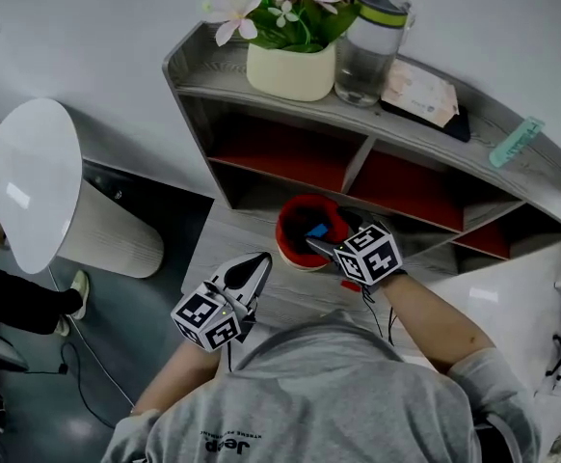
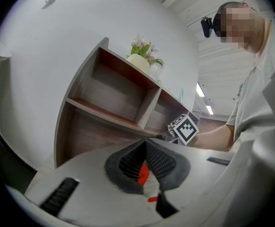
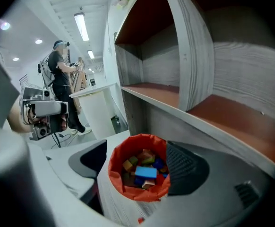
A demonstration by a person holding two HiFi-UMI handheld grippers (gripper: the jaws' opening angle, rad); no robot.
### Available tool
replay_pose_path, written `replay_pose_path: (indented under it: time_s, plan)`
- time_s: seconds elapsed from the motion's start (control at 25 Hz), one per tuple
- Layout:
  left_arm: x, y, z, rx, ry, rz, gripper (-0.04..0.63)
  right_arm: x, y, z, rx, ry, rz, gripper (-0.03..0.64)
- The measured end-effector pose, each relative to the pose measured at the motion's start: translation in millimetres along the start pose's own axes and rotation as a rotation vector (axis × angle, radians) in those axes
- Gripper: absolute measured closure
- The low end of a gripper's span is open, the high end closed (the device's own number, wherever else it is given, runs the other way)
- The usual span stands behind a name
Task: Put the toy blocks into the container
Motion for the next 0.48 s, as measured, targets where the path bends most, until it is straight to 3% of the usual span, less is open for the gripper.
replay_pose_path:
  time_s: [0.48]
  plan:
    - [-27,19,-16,-0.034,-0.052,0.032,0.583,-30,-39,-20,0.034,0.028,-0.054,0.216]
Point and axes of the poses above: the fingertips, and each gripper's own axes: y forward along the fingers, z to its left, x out of its top, the point moved 3 cm from there along -y, backward along the fingers, and after that the axes turned 2 degrees about -z, right-handed, at the moved point
